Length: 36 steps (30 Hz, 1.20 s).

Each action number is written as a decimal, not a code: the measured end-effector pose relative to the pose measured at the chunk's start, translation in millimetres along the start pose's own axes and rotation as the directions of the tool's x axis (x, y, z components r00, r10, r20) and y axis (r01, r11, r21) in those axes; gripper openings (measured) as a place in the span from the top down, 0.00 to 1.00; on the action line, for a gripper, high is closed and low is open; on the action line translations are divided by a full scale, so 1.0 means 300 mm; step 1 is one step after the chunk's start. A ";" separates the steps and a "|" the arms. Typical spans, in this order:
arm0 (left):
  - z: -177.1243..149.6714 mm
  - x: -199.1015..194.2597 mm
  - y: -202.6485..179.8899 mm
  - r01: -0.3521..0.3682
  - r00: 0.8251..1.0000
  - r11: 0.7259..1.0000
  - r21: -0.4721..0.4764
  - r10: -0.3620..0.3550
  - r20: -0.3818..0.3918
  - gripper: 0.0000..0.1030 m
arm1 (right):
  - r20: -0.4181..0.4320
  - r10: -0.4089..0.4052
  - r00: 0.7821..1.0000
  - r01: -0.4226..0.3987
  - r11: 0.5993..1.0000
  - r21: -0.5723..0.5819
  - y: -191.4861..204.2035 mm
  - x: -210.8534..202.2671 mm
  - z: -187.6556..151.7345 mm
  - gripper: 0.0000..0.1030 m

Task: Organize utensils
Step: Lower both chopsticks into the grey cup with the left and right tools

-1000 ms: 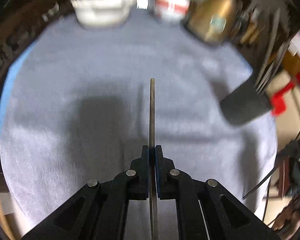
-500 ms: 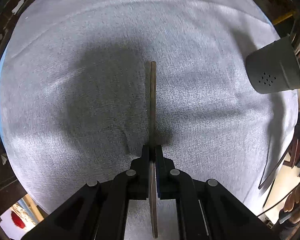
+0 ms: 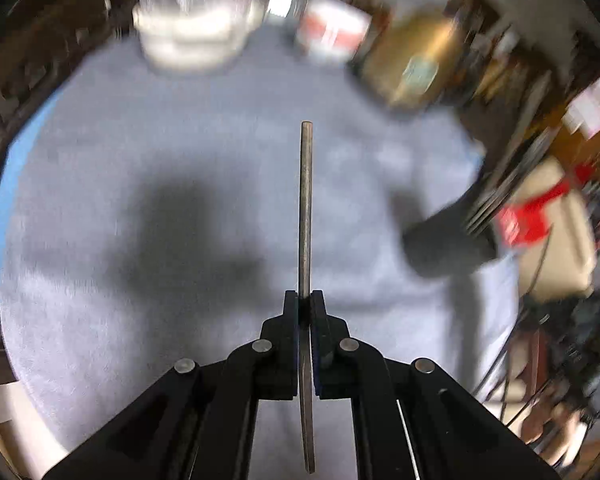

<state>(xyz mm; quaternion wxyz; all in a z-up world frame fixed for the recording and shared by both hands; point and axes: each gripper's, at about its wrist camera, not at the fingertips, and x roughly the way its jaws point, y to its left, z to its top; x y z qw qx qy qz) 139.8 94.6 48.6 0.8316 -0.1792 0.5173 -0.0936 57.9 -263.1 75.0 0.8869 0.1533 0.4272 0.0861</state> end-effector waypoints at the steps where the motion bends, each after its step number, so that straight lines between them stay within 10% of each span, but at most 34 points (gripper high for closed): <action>1: -0.002 -0.034 -0.007 0.016 0.998 1.000 -0.013 -0.015 0.053 0.95 | 0.042 0.007 0.999 -0.008 1.000 0.007 0.003 -0.029 0.006 0.94; 5: 0.003 -0.166 -0.068 0.076 0.956 0.997 -0.008 -0.070 0.286 0.95 | 0.193 0.004 0.981 -0.004 1.000 -0.001 0.029 -0.137 0.022 0.94; 10: 0.006 -0.279 -0.157 0.128 0.852 0.992 0.012 -0.117 0.511 0.95 | 0.349 0.004 0.937 0.002 1.000 -0.019 0.082 -0.243 0.046 0.94; 13: 0.023 -0.318 -0.220 0.132 0.792 0.991 0.019 -0.117 0.600 0.95 | 0.459 -0.002 0.889 0.010 1.000 -0.017 0.110 -0.297 0.075 0.94; 18: 0.055 -0.300 -0.316 0.098 0.740 0.994 0.047 -0.105 0.664 0.95 | 0.563 -0.009 0.826 0.024 1.000 -0.019 0.154 -0.303 0.139 0.94; 29: 0.058 -0.198 -0.461 0.026 0.739 0.995 0.100 -0.087 0.668 0.95 | 0.620 0.003 0.785 0.053 0.996 -0.072 0.246 -0.118 0.255 0.94; 36: 0.059 -0.088 -0.480 -0.020 0.772 0.989 0.146 -0.078 0.631 0.95 | 0.586 -0.023 0.810 0.080 0.994 -0.071 0.228 0.004 0.267 0.94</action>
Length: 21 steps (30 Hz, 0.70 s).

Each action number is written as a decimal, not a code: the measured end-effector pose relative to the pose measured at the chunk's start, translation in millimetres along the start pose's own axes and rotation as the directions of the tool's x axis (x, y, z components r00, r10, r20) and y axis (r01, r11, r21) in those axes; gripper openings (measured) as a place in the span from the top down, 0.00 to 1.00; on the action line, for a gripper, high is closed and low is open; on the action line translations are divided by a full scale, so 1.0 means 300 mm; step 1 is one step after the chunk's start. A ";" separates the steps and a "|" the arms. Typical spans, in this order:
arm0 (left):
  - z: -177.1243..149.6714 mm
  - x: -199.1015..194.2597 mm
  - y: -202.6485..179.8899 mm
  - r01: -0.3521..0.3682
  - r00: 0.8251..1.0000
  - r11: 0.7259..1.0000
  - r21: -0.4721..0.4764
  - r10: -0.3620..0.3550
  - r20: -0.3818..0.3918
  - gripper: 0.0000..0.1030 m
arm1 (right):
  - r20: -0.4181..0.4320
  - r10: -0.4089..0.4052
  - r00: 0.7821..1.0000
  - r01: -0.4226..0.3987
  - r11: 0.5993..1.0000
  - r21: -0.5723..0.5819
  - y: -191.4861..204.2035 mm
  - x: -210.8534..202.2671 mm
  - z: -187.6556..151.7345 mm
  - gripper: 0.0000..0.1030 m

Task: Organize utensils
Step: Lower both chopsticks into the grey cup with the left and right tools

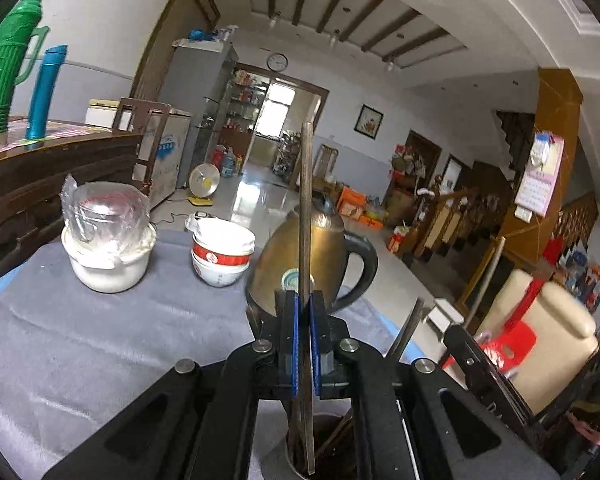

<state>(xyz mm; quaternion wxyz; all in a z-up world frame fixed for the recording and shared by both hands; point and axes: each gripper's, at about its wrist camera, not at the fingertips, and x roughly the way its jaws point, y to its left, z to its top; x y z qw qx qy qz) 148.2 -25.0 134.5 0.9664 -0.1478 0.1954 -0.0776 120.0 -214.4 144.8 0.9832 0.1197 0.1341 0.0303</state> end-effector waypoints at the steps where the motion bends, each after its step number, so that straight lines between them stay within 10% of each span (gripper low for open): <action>1: -0.007 0.004 -0.007 -0.003 1.000 1.000 0.014 0.003 -0.003 0.95 | -0.010 0.000 1.000 0.000 1.000 0.002 -0.010 0.005 -0.006 0.94; 21: -0.121 0.025 -0.028 0.021 0.986 0.992 0.126 0.001 -0.167 0.95 | -0.197 0.007 0.980 -0.021 0.997 -0.071 -0.043 -0.004 -0.147 0.94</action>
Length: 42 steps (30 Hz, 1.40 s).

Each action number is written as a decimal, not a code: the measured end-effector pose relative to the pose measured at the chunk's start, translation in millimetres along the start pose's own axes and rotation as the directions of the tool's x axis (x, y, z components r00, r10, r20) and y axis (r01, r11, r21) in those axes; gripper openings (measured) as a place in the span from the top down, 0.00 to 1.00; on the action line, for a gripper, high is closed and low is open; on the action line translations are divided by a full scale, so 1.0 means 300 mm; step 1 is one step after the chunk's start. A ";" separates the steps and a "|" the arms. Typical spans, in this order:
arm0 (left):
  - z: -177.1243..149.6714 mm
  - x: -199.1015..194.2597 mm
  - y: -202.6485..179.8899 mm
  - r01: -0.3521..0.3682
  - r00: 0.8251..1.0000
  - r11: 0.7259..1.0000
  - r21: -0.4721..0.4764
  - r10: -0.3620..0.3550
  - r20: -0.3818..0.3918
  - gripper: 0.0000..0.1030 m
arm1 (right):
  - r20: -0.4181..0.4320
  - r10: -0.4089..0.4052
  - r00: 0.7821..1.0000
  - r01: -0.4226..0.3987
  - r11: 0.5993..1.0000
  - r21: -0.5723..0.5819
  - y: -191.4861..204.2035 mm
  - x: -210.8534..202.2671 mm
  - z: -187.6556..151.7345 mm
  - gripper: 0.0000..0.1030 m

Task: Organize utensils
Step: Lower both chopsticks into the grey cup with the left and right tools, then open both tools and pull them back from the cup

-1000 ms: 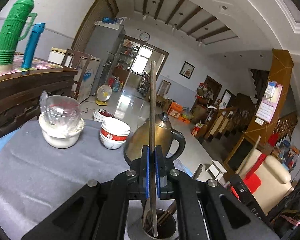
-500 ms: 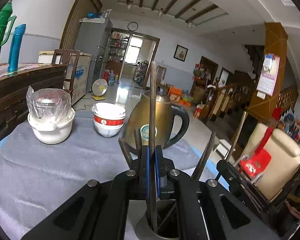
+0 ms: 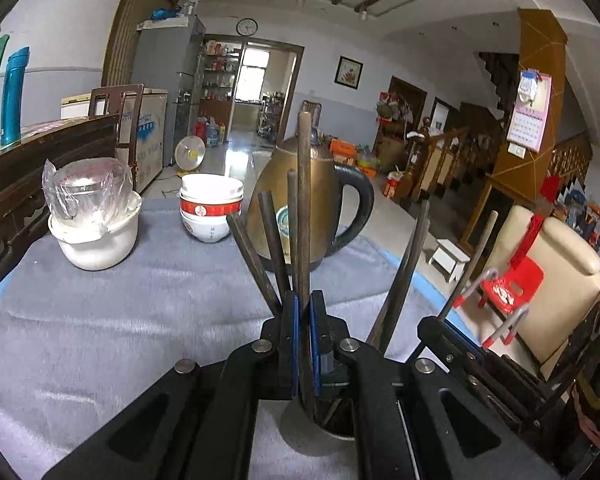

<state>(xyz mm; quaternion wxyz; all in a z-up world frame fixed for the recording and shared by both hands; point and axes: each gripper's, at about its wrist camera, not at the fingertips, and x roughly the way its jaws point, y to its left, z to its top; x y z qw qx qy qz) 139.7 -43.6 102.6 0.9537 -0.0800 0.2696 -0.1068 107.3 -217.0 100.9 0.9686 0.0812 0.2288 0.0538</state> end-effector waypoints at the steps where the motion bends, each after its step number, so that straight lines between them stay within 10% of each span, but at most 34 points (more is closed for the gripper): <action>1: -0.005 0.000 0.000 0.003 1.000 1.000 0.000 -0.003 -0.011 0.95 | -0.009 -0.002 1.000 0.002 1.000 -0.001 -0.001 0.001 -0.005 0.94; 27: -0.031 -0.015 -0.005 -0.021 0.992 0.999 0.026 0.024 -0.121 0.92 | -0.100 -0.015 0.995 0.013 1.000 -0.026 0.013 0.009 0.000 0.92; 32: -0.022 -0.041 0.018 -0.045 0.992 0.999 0.008 0.046 -0.118 0.68 | -0.094 -0.037 0.995 0.035 0.999 -0.031 0.014 -0.007 0.012 0.76; 35: -0.013 -0.084 0.042 -0.064 0.994 0.998 -0.003 0.063 -0.091 0.54 | -0.063 -0.047 0.997 0.045 0.999 -0.029 0.014 -0.040 0.020 0.34; 42: -0.013 -0.196 0.088 -0.123 0.991 0.992 -0.002 0.122 -0.061 0.26 | -0.009 -0.069 0.998 0.069 0.996 -0.049 0.013 -0.168 0.043 0.34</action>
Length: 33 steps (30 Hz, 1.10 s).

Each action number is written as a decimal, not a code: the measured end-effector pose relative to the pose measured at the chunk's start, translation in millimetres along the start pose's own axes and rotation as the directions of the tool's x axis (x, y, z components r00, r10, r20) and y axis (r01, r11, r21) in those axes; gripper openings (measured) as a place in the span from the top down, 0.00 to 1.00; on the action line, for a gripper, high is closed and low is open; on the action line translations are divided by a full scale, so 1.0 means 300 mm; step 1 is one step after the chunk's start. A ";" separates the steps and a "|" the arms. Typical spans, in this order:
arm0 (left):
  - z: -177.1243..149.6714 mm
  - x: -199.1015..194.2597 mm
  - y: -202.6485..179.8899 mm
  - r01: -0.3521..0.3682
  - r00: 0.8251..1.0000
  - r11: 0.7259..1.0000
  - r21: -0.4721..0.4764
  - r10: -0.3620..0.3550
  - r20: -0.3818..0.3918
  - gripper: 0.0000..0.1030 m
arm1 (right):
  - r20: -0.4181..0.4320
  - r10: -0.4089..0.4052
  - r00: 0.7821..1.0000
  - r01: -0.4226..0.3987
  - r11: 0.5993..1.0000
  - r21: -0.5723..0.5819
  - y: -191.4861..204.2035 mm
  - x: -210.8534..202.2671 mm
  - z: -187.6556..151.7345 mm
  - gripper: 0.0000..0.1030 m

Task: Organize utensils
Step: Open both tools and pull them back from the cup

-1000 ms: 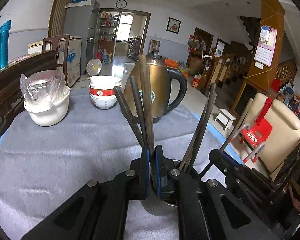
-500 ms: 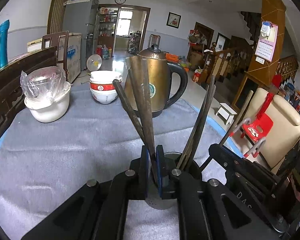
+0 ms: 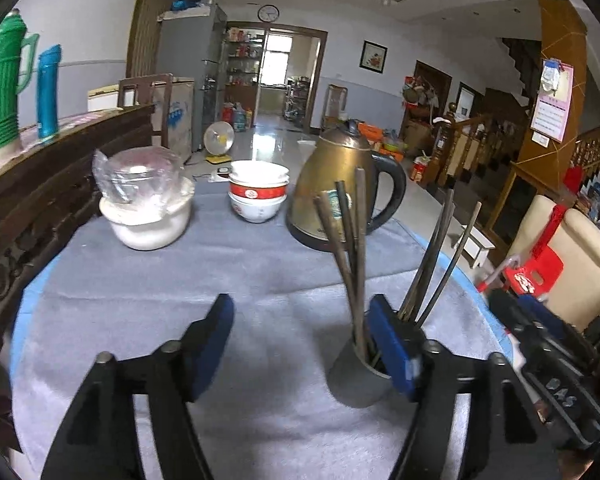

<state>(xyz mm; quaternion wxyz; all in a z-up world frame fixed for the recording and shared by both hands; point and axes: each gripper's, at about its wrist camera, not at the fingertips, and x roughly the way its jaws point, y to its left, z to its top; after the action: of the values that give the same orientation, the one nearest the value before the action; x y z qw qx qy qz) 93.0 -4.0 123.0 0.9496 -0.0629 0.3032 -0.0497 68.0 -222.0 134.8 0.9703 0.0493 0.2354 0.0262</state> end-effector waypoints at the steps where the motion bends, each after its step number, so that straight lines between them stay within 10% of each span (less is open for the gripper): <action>1: -0.005 -0.007 0.001 -0.009 1.000 1.000 0.005 0.009 -0.003 0.21 | 0.001 -0.004 1.000 0.004 1.000 -0.003 -0.002 -0.022 -0.001 0.33; 33: -0.082 -0.199 -0.098 -0.007 1.000 0.996 0.094 0.006 0.011 0.04 | -0.049 0.018 0.999 -0.024 0.993 -0.115 0.067 -0.355 -0.092 0.23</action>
<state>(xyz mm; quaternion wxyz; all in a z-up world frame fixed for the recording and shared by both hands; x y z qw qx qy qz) 28.6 -27.3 141.5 0.9532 -0.0176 0.2957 -0.0606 -39.7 -207.6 160.8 0.9652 -0.0050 0.2562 0.0512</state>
